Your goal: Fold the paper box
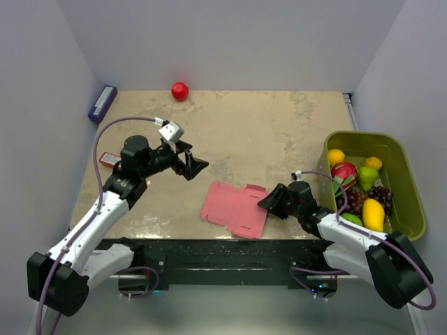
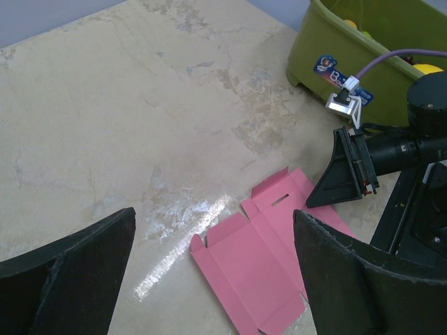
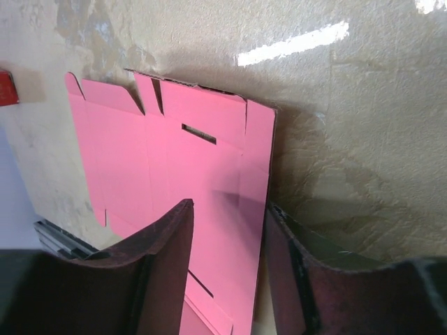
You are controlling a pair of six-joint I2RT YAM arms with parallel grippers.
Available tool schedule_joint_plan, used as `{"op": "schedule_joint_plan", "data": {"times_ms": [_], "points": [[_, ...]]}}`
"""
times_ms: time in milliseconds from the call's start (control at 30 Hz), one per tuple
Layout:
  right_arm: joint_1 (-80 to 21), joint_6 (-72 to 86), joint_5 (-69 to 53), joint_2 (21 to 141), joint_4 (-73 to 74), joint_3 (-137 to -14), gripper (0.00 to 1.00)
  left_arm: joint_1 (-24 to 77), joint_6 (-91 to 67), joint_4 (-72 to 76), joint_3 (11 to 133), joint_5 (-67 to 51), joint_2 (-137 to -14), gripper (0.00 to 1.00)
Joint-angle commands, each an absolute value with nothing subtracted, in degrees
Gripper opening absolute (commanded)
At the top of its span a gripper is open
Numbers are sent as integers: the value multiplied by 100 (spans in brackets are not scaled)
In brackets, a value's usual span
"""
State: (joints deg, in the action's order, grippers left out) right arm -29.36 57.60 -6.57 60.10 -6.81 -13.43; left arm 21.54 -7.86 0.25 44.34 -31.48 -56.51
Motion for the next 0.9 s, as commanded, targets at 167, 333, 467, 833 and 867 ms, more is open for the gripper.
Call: {"op": "schedule_joint_plan", "data": {"times_ms": [167, 333, 467, 833, 867], "points": [[-2979, 6108, -659, 5906, -1652, -879, 41, 2215, -668, 255, 4430, -3243, -5721, 99], [-2988, 6038, -817, 6073, -2381, -695, 35, 2250, -650, 290, 4421, -3410, -5748, 99], [-2988, 5889, -993, 6047, -2856, -589, 27, 2268, -633, 351, 4395, -3656, -5800, 99], [-2971, 4818, -1880, 5704, -2454, -1501, 4, 2294, -510, 282, 4465, -4070, -5854, 100], [-2962, 4660, -1950, 5704, -2235, -1686, 1, 2294, -440, 229, 4474, -4008, -5827, 100]]}}
